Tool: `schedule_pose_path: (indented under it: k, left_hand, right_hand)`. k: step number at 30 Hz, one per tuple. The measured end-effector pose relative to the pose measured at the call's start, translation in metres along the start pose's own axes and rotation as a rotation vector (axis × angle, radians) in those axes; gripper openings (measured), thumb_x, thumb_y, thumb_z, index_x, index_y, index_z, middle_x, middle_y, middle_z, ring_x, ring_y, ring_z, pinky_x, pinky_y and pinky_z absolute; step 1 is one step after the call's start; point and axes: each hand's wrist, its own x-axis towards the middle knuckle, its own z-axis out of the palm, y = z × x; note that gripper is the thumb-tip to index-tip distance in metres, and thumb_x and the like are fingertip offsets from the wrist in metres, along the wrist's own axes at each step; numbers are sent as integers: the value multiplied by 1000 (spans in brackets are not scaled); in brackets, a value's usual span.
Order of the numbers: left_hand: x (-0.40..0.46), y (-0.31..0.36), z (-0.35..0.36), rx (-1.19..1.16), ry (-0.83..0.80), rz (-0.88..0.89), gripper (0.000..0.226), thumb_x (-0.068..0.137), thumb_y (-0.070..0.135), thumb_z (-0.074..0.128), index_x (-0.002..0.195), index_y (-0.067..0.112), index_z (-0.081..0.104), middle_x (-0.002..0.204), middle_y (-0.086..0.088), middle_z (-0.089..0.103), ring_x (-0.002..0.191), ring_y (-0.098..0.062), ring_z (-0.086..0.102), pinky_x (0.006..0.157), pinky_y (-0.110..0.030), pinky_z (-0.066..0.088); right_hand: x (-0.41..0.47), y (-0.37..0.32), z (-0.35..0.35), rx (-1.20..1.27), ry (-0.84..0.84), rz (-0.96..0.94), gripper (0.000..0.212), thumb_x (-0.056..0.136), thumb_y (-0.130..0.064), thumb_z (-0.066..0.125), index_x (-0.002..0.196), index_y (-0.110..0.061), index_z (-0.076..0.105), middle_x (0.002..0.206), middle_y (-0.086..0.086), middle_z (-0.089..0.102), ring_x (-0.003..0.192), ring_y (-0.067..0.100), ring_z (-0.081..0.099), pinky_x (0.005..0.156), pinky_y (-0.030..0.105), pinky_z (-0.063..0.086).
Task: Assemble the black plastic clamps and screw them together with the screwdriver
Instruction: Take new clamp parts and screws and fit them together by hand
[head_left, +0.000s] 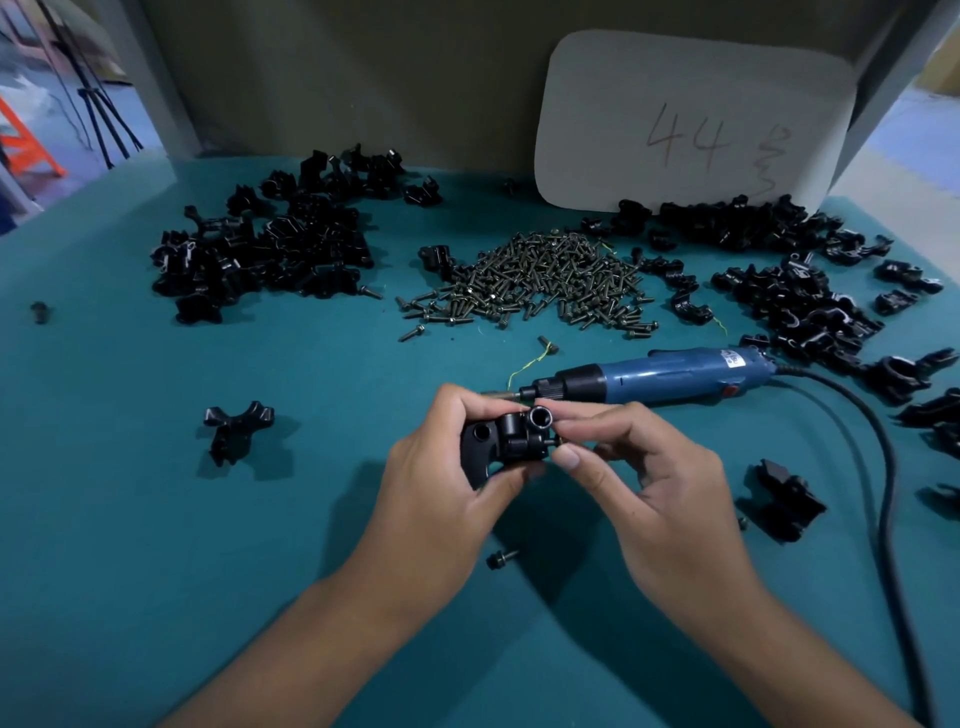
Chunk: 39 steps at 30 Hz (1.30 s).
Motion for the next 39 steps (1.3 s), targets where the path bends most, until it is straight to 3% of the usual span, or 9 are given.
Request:
schedule_pose_path:
  k: [4,8,12,18,22,27,32,35,39]
  left_hand:
    - [0,4,0,17,-5,-15,36,79,32,83,103,30,56,102,20,71,95,0,68,79,-16,51]
    - [1,7,1,8,-13,-28,34,78,41,78,102,31,55,102,21,70,93,-1,68,76,-15,51]
    - [1,5,1,6,-8,-43,35,79,33,84,99,32,55,98,22,70,89,1,67,72,-10,47]
    - [-1,6,1,11,-21,-38,34,82,29,83,99,33,53,97,22,68,89,-1,66,71,-9,45]
    - [-2,5,1,43,-68,-28,38,85,18,81,100,36,51,97,26,65,88,0,64,70,-8,43]
    - [-2,5,0,47,-86,-42,37,85,18,80,99,36,51,97,23,65,88,-1,63,70,-9,43]
    - [-2,5,2,49,-122,-43,37,86,17,79,100,33,50,97,23,64,88,-2,62,73,-12,45]
    - [-3,5,2,64,-129,-22,36,86,17,79,102,31,50,98,21,63,90,-4,62,74,-14,45]
    - [-2,4,2,52,-146,-39,35,85,17,79,101,30,51,96,20,64,88,-5,63,74,-18,47]
  right_hand:
    - [1,0,-1,-60,8,-9,11,91,-36,67,97,-28,71,112,-19,72,110,15,69,83,40,57]
    - [1,-3,-1,-92,24,-27,10,91,-38,66,96,-30,70,104,-19,69,106,15,67,79,25,53]
    - [2,-4,0,-110,22,-6,4,93,-36,70,95,-34,69,101,-18,69,102,12,67,79,22,53]
    - [3,-4,-1,-226,28,-97,11,93,-36,69,95,-25,70,96,-16,69,95,11,66,74,18,50]
    - [3,0,0,-354,28,-149,30,100,-36,52,85,-14,66,88,-8,63,86,16,62,74,23,46]
    - [4,-1,-3,-462,-124,-113,36,107,-41,35,88,-20,57,86,-12,51,85,11,51,76,17,36]
    - [10,-2,-21,-630,-375,-170,28,108,-49,23,93,-35,42,93,-18,42,91,9,44,73,32,39]
    - [11,-4,-17,-584,-360,-134,36,106,-55,19,78,-36,33,78,-13,43,76,10,45,61,40,40]
    - [7,-5,-16,-455,-336,-20,46,103,-57,24,75,-26,42,69,-3,49,64,20,48,58,48,40]
